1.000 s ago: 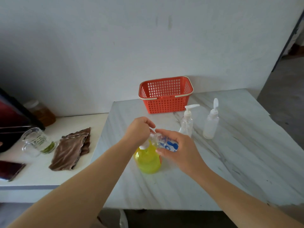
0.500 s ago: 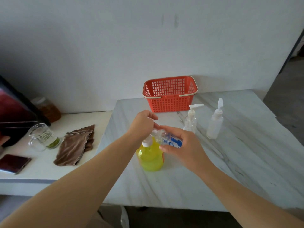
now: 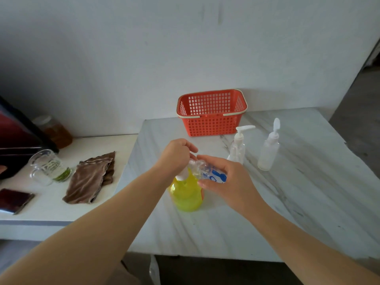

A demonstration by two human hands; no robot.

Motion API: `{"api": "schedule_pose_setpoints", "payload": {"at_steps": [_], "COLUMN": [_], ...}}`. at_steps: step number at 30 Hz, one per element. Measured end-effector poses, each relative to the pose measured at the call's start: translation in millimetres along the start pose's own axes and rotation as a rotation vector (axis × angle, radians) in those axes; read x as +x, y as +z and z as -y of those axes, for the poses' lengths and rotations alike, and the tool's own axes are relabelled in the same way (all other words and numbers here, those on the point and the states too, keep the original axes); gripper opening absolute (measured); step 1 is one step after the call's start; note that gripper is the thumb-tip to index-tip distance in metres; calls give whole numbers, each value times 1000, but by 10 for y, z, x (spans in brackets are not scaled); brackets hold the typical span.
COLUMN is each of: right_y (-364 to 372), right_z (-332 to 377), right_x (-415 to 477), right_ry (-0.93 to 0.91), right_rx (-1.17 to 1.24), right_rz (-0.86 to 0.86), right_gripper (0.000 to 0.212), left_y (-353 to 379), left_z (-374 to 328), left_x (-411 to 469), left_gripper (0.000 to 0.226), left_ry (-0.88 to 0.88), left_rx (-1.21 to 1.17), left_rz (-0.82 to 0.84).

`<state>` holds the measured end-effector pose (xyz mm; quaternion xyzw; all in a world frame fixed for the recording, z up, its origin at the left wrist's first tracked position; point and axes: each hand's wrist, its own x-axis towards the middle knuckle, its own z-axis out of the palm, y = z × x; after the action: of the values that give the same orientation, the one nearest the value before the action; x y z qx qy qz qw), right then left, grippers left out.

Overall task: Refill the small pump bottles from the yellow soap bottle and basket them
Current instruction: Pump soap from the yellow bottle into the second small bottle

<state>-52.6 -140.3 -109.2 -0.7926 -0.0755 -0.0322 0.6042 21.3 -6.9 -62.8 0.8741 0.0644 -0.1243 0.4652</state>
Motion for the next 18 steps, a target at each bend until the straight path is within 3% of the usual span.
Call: {"api": "schedule_pose_setpoints", "payload": {"at_steps": [18], "right_y": [61], "right_z": [-124], "right_x": [-16], "right_ry": [5], "right_rx": [-12], "right_rz": [-10], "right_gripper": [52], "left_y": [18], "left_z": [53], "left_x": [-9], "left_gripper": [37], "left_ry": [24], "left_rx": [-18], "left_rz": [-8]}}
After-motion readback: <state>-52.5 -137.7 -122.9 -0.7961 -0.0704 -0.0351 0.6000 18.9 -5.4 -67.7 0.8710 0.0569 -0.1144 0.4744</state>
